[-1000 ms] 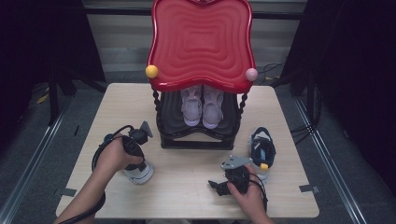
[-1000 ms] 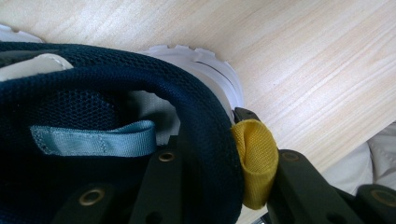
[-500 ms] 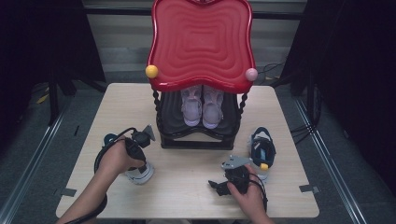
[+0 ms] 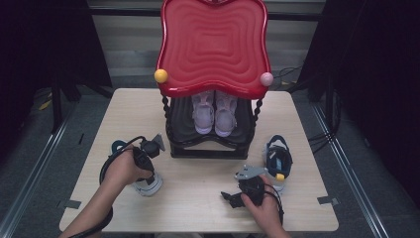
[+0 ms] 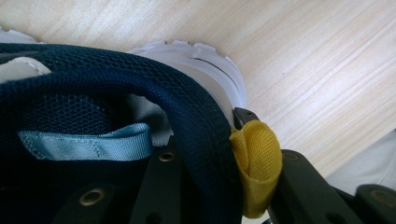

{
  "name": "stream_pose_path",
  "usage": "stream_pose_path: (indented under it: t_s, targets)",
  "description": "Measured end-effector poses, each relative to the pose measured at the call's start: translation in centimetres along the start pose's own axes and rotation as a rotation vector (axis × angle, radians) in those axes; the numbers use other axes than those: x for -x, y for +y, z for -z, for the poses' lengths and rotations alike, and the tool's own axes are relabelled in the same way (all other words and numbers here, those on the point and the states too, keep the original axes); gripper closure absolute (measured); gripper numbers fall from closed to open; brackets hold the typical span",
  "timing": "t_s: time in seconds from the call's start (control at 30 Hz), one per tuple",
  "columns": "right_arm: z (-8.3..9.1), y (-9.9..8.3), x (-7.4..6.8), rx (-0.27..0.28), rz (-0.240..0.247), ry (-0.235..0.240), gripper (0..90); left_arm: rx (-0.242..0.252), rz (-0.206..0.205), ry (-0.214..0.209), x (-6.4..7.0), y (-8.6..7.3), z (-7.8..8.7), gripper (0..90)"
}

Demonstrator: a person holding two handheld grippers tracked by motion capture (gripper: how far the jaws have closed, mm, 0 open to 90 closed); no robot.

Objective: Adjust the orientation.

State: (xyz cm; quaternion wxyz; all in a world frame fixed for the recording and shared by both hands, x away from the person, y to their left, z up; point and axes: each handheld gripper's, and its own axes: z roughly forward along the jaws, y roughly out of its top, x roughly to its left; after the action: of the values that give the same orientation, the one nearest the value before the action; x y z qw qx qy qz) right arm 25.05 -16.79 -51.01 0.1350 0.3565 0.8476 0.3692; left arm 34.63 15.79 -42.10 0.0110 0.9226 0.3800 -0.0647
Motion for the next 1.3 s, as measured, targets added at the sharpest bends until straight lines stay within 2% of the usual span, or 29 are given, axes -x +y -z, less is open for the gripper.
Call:
stream_pose_path:
  t_s: [0.3, 0.5, 0.63, 0.83, 0.93, 1.13, 1.17, 1.3]
  targets:
    - [0.0, 0.0, 0.0, 0.000, 0.000, 0.000, 12.5, 0.008, -0.015, 0.015, -0.3, -0.7, 1.4, 74.1]
    - [0.0, 0.0, 0.0, 0.002, 0.003, 0.000, 12.5, -0.003, -0.040, 0.022, -0.1, -0.8, 2.1, 74.1]
    - [0.0, 0.0, 0.0, 0.002, 0.003, 0.000, 12.5, -0.018, -0.066, 0.025, 0.0, -0.9, 2.7, 74.0]
    - [0.0, 0.0, 0.0, 0.001, 0.000, 0.001, 12.5, -0.016, -0.097, 0.023, 0.5, -0.9, 3.8, 74.1]
    - [0.0, 0.0, 0.0, 0.001, 0.001, 0.000, 12.5, -0.033, -0.137, 0.028, 0.6, -0.8, 4.5, 74.1]
    - [0.0, 0.0, 0.0, -0.001, -0.002, 0.000, 12.5, -0.040, -0.167, 0.029, 1.1, -0.6, 5.8, 74.0]
    - [0.0, 0.0, 0.0, -0.001, -0.002, 0.000, 12.5, -0.049, -0.184, 0.032, 1.2, -0.5, 6.1, 74.0]
    - [0.0, 0.0, 0.0, -0.001, -0.002, -0.001, 12.5, -0.049, -0.195, 0.035, 1.5, -0.5, 7.0, 74.0]
